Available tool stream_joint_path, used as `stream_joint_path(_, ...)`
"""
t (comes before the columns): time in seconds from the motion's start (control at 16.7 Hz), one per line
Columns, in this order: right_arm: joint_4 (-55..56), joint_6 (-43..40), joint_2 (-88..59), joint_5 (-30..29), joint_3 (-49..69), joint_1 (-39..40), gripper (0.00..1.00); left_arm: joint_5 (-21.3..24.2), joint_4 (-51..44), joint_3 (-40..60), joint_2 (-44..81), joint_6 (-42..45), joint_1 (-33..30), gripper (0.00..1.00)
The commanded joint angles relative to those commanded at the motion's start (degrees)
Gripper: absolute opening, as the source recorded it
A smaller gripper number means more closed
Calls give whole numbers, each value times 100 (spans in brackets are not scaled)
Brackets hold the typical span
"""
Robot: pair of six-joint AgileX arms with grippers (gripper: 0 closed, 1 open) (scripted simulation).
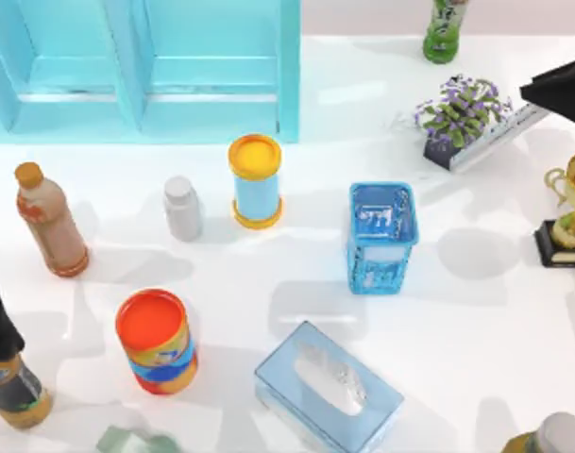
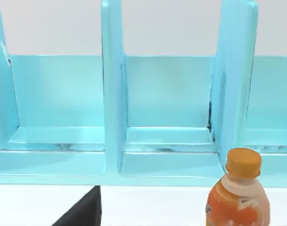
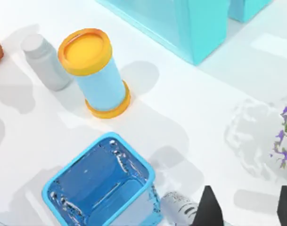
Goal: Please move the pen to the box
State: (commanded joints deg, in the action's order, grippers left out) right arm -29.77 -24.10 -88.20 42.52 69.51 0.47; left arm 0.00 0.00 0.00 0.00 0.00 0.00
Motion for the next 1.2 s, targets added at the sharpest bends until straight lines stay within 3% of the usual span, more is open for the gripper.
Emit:
stream_joint_path(0.24,-1348,-347,331,-480,130,-296,0,0,0,0,0,0,0,100)
stream_joint_path(0.48,-2921,-732,738,-1721,499,-1335,0,0,0,0,0,0,0,100)
stream_joint_path(0.72,-3648,-1232,811,-2750,1199,-2331,0,0,0,0,0,0,0,100)
stream_joint_path(1.2,-3589,-1394,763,-2946,1277,-2477,0,0,0,0,0,0,0,100)
